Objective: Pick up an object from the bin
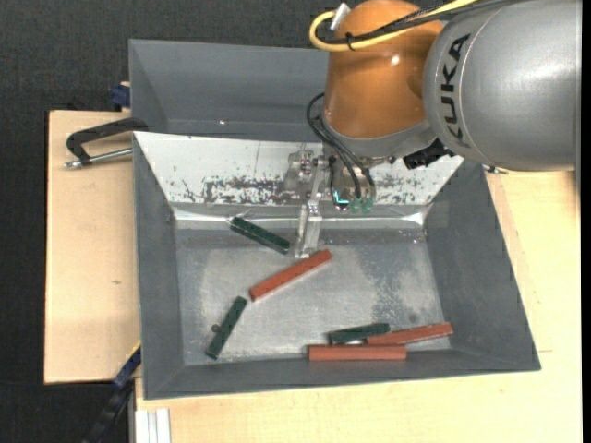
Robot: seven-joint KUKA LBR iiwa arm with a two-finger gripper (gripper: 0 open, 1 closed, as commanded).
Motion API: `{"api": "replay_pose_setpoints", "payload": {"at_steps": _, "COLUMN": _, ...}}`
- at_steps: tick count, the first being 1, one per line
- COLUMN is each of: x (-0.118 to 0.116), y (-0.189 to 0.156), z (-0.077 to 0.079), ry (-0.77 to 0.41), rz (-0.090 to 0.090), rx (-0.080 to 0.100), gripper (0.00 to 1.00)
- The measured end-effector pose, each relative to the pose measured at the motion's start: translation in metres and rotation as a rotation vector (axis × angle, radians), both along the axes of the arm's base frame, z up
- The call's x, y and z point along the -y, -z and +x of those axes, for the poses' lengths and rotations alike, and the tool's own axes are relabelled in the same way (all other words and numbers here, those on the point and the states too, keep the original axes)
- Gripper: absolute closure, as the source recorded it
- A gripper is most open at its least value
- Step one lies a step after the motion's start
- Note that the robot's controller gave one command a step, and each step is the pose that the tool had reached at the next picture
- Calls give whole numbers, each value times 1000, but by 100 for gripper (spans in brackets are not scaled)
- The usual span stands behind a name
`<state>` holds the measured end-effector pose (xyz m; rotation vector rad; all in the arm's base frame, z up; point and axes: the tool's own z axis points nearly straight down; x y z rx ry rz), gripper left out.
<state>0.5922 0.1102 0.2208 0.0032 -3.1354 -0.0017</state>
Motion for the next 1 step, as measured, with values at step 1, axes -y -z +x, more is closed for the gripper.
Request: {"api": "replay_pose_setpoints", "payload": {"at_steps": 1, "x": 0, "y": -5, "z": 2, "ry": 1, "rz": 1, "rx": 9, "gripper": 0}}
